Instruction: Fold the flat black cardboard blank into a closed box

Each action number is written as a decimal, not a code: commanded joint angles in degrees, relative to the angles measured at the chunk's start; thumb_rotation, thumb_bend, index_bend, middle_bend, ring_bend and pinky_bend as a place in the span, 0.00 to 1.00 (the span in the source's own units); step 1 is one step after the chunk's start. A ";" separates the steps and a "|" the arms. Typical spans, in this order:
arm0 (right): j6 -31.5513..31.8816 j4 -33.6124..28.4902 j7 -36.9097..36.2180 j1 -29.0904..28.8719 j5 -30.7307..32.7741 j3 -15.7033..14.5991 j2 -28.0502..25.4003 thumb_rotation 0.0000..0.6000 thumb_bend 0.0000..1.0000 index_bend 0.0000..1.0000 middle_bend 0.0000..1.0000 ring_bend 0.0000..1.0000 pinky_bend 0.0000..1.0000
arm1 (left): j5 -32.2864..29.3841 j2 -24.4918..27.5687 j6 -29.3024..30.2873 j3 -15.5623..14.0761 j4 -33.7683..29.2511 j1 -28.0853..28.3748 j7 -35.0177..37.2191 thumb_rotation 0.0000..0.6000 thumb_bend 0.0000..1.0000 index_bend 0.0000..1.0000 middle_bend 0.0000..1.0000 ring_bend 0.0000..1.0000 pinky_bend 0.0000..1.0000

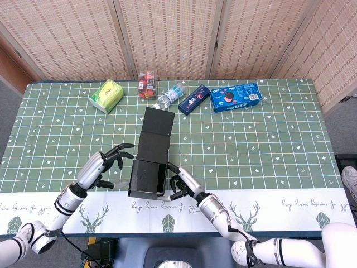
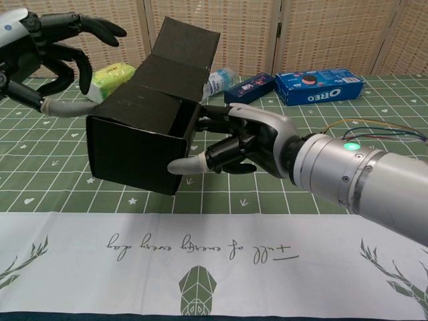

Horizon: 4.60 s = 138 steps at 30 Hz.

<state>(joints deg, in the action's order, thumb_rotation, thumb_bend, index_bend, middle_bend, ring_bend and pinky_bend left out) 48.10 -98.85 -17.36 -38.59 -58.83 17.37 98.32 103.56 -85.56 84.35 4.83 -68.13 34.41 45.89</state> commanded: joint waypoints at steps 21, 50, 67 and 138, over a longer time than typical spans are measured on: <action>-3.82 3.66 -3.70 -0.76 -2.44 -0.93 -0.19 1.00 0.43 0.32 0.40 0.75 1.00 | 5.55 -1.67 0.33 -7.58 8.54 4.26 -3.79 1.00 0.11 0.39 0.30 0.58 0.89; -4.36 5.99 -2.80 -1.52 -5.02 -2.49 -0.77 1.00 0.44 0.32 0.40 0.77 1.00 | 9.18 -4.01 1.24 -12.12 13.11 7.12 -13.37 1.00 0.11 0.54 0.46 0.63 0.89; -3.62 9.60 2.32 -2.19 -4.00 -4.22 0.16 1.00 0.44 0.32 0.39 0.77 1.00 | 8.79 -9.55 1.78 -14.28 22.10 6.65 -14.72 1.00 0.11 0.60 0.55 0.66 0.88; 6.93 -15.79 7.53 5.33 -1.96 1.23 -28.98 1.00 0.11 0.00 0.04 0.66 1.00 | -27.04 3.00 -31.18 -3.94 -17.34 0.07 -4.51 1.00 0.11 0.00 0.00 0.57 0.89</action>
<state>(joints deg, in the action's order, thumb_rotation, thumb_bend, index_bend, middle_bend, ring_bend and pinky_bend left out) 54.93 -114.74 -9.70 -33.37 -60.66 18.70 69.45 77.07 -81.85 53.68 0.25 -85.94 34.30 41.95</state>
